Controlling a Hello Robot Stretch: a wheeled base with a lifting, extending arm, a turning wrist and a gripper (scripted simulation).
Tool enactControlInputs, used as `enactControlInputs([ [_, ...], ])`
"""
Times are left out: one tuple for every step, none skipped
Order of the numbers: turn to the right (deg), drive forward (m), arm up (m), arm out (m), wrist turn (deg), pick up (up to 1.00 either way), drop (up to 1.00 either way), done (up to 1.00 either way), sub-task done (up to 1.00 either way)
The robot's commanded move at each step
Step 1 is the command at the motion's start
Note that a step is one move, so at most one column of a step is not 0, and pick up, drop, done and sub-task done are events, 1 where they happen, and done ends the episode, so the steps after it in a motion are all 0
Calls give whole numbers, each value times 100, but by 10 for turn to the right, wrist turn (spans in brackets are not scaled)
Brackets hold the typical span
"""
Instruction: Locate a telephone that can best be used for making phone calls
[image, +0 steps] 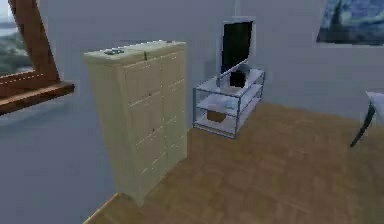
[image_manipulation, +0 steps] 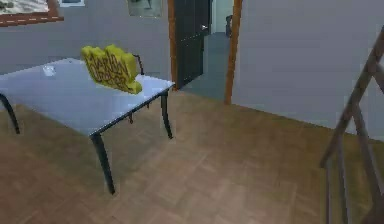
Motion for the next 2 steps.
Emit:
enactControlInputs([
  [450,0,0,0,0,0,0,0,0],
  [450,0,0,0,0,0,0,0,0],
])
